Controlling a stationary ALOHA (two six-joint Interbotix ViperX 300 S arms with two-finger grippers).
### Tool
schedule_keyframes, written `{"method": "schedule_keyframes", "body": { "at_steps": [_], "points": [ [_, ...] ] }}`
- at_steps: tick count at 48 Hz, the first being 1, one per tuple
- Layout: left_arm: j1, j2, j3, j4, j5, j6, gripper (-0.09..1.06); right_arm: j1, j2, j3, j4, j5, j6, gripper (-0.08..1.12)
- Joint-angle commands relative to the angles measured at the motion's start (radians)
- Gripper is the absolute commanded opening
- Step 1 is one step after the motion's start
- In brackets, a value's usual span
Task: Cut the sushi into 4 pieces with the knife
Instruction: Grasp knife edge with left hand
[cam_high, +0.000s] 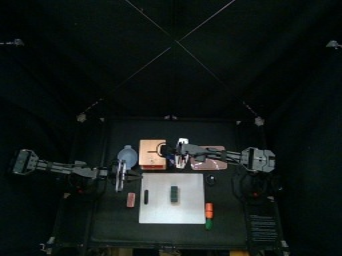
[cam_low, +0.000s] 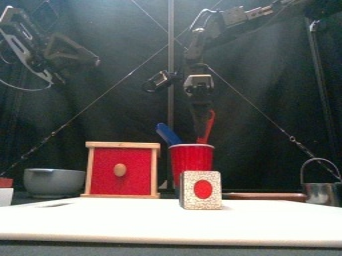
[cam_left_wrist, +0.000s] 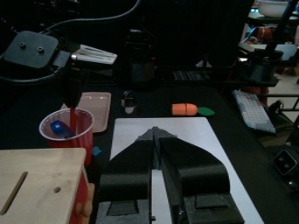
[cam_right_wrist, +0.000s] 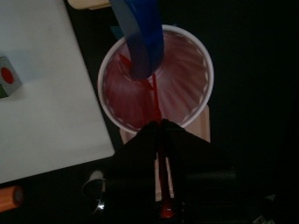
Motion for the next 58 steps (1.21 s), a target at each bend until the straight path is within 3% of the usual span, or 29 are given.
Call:
{"method": "schedule_keyframes", "body": {
  "at_steps": [1, 21, 36, 49, 58],
  "points": [
    [0.0, 0.002, -0.012, 0.0, -0.008, 0.0, 0.48, -0.008, -0.021, -0.044, -0.002, 0.008, -0.006, 0.2],
    [0.003, 0.002, -0.006, 0.0, -0.008, 0.0, 0.48, -0.002, -0.132, -0.206, 0.009, 0.176, 0.005, 0.19],
    [0.006, 0.002, -0.009, 0.0, -0.015, 0.002, 0.48, 0.104, -0.305, -0.178, -0.002, 0.164, 0.049, 0.2],
    [0.008, 0.002, -0.012, 0.0, -0.049, 0.005, 0.49, 0.186, -0.449, -0.023, -0.044, -0.034, 0.156, 0.2],
    [0.008, 0.002, -0.012, 0.0, -0.078, 0.006, 0.49, 0.232, -0.588, 0.19, -0.064, -0.334, 0.236, 0.2]
  ]
}}
